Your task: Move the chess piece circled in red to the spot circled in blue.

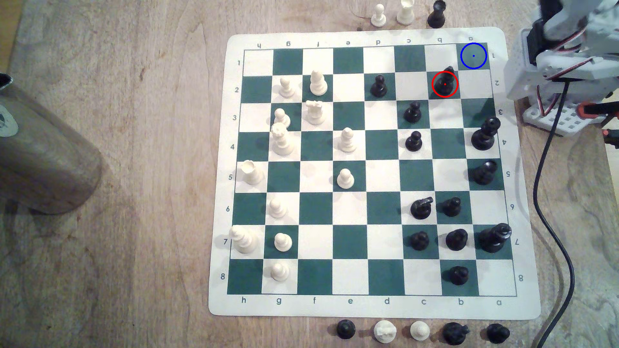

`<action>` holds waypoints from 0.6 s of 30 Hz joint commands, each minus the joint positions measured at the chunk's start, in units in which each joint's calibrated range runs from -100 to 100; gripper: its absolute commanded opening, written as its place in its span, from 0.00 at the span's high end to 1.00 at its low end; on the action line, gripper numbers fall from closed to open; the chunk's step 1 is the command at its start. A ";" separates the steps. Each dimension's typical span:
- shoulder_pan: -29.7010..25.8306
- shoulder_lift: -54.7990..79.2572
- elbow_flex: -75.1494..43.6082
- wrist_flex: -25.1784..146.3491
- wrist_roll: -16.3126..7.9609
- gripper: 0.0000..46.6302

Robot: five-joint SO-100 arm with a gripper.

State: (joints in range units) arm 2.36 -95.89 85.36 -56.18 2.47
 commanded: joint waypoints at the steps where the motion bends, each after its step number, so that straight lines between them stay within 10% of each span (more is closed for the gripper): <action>1: 1.82 0.31 -11.65 30.79 -0.39 1.00; 18: 9.72 11.00 -36.67 112.93 -0.54 0.88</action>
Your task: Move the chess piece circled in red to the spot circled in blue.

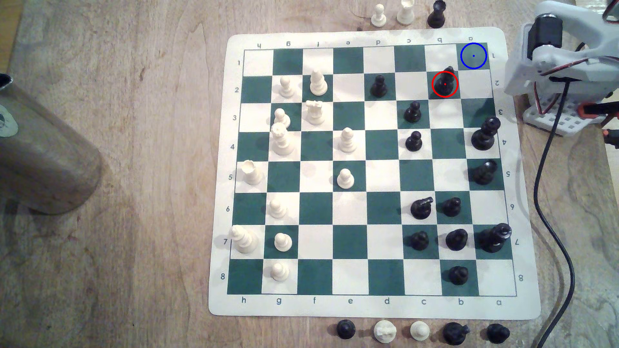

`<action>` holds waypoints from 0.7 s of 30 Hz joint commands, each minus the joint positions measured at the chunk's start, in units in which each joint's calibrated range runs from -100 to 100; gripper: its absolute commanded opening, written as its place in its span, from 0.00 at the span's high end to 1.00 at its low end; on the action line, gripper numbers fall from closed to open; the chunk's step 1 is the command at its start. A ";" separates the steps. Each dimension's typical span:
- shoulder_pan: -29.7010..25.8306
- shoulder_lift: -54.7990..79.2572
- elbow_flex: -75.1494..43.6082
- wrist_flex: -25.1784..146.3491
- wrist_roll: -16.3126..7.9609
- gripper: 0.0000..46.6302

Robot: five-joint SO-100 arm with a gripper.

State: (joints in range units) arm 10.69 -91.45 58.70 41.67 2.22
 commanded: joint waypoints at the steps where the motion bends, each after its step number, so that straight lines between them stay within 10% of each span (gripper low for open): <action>1: 1.23 7.84 -11.28 17.62 -0.54 0.88; 21: 0.22 36.11 -30.41 53.49 -12.99 0.72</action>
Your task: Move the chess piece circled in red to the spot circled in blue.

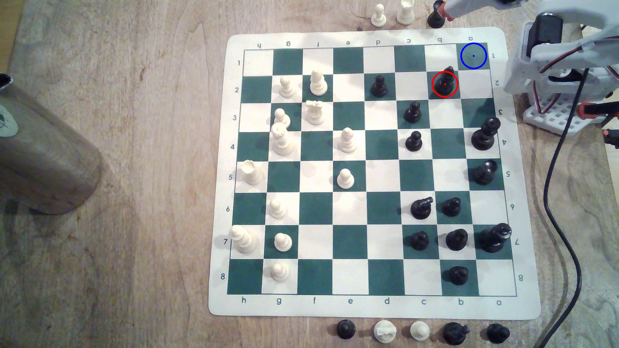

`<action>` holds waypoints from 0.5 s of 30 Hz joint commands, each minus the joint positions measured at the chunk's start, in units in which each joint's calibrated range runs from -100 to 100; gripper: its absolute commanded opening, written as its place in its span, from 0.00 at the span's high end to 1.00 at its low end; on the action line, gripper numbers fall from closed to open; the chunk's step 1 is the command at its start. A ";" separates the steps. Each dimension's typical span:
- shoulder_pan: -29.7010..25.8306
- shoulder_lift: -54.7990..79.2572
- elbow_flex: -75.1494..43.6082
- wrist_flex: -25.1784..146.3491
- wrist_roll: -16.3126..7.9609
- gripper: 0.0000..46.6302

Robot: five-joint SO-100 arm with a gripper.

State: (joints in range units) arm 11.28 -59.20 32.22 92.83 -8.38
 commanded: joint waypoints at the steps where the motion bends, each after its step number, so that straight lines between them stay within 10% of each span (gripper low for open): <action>1: -1.15 5.55 -3.84 3.81 -4.15 0.72; 5: -2.80 6.56 -0.76 6.27 -8.45 0.71; 15: -4.28 1.22 18.46 -0.12 -8.11 0.60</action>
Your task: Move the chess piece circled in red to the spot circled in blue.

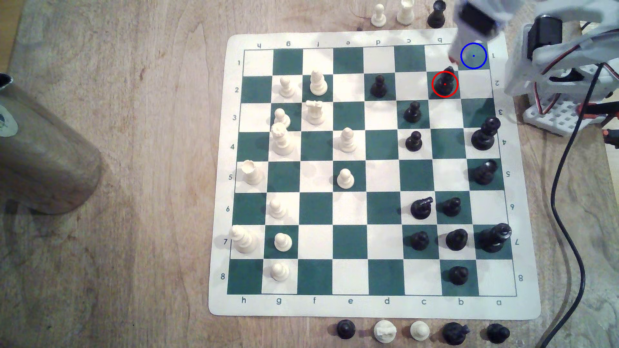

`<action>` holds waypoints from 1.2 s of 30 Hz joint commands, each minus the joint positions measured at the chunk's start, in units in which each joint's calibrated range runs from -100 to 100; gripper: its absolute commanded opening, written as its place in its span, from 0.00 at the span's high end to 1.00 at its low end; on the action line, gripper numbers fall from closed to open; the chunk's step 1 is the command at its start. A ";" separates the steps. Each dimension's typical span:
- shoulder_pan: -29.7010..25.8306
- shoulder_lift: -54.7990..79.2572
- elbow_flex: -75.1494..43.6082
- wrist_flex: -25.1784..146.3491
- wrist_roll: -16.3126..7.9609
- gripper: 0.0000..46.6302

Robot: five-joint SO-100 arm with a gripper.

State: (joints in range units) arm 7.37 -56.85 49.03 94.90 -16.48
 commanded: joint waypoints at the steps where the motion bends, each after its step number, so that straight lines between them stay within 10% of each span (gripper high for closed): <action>1: -0.45 -1.13 2.10 -2.93 0.00 0.60; 36: -2.17 10.84 17.06 -23.89 -0.44 0.66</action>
State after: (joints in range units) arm 5.24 -46.54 66.02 71.71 -17.07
